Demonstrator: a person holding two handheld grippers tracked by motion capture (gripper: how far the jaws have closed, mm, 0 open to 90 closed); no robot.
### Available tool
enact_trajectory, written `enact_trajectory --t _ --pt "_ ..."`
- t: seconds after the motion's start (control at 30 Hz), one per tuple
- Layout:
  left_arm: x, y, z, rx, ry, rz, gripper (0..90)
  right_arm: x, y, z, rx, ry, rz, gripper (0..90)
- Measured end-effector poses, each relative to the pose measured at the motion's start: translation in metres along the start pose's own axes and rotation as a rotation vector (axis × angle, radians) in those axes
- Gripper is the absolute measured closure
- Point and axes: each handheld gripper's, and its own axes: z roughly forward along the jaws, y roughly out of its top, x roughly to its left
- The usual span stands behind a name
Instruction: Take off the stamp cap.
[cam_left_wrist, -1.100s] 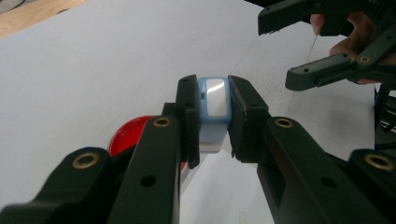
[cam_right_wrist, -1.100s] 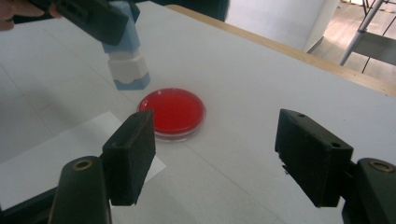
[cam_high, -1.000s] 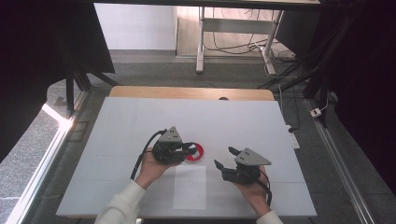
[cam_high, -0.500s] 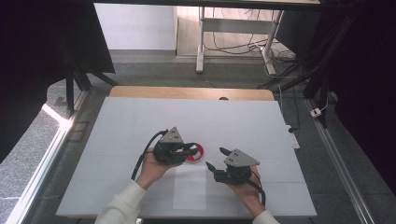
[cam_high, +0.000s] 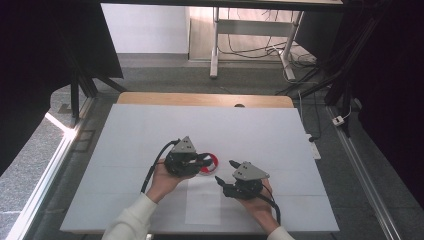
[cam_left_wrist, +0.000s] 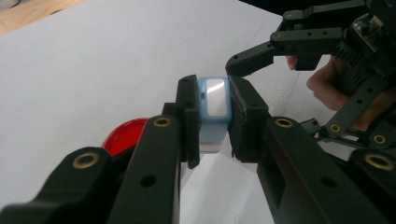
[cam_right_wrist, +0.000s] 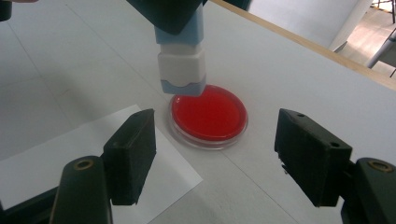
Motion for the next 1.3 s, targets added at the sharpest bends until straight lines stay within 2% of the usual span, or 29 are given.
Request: enact_trajectory --t 0.27,0.43,0.6,0.77,1.0,1.3 --pt "0.000 -0.001 0.001 -0.001 -0.004 -0.008 74.6 0.003 0.000 0.005 0.003 0.008 0.007 29.9" --pt "-0.001 -0.002 0.001 -0.003 -0.006 -0.014 74.6 0.008 -0.001 0.011 0.000 0.019 0.034 30.3" --pt "-0.002 -0.003 0.001 -0.008 -0.010 -0.021 74.6 0.012 0.000 0.015 0.010 0.026 0.025 31.2" --pt "-0.003 -0.004 0.001 -0.006 -0.011 -0.022 74.6 0.016 0.000 0.018 0.001 0.031 0.045 32.6" --pt "-0.003 -0.004 0.001 -0.007 -0.013 -0.022 74.7 0.022 0.002 0.022 0.001 0.025 0.039 35.7" --pt "-0.004 -0.004 0.000 -0.012 -0.014 -0.023 74.6 0.023 0.005 0.026 -0.003 0.021 0.031 41.1"
